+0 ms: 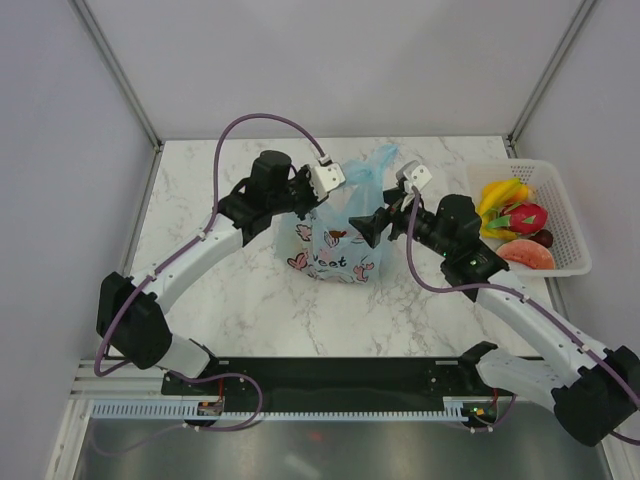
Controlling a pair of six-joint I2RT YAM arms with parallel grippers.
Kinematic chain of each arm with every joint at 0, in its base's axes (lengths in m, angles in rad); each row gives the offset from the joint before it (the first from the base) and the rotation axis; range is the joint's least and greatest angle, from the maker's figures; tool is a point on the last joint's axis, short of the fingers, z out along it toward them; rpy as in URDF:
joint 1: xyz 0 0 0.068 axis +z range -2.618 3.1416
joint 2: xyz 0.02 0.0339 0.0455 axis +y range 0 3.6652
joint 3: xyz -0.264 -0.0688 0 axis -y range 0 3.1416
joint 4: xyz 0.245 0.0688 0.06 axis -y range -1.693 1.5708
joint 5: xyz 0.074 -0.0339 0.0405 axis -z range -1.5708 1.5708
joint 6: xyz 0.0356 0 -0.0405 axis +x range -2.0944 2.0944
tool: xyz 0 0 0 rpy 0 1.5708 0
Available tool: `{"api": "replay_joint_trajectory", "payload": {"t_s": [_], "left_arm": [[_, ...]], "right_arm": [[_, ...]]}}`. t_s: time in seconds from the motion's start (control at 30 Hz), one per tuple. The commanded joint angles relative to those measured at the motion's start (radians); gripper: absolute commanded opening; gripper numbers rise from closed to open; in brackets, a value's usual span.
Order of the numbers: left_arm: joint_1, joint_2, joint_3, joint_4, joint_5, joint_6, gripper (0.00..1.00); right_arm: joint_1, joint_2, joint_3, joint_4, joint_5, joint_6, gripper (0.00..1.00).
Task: Place the fake fruits into the plastic bag and tie a complex knot
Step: Adjust the plastic bag at the center of the board.
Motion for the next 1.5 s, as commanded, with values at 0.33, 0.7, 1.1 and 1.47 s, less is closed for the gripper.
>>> {"api": "replay_joint_trajectory", "payload": {"t_s": [0.33, 0.7, 1.1, 1.47], "left_arm": [[0.008, -0.025, 0.004, 0.047, 0.005, -0.035, 0.02], [0.008, -0.048, -0.01, 0.047, 0.019, -0.032, 0.02], [0.008, -0.042, -0.002, 0.044, 0.036, -0.035, 0.02], [0.006, -0.035, 0.009, 0.036, 0.037, -0.038, 0.02]], "right_arm": [[-0.294, 0.083, -0.091, 0.466, -0.708, 0.277, 0.98], [-0.329, 0.249, 0.03, 0.485, -0.859, 0.25, 0.98], [-0.331, 0.439, 0.081, 0.895, -0.99, 0.515, 0.98], [-0.308, 0.447, 0.085, 0.924, -0.987, 0.54, 0.51]]}}
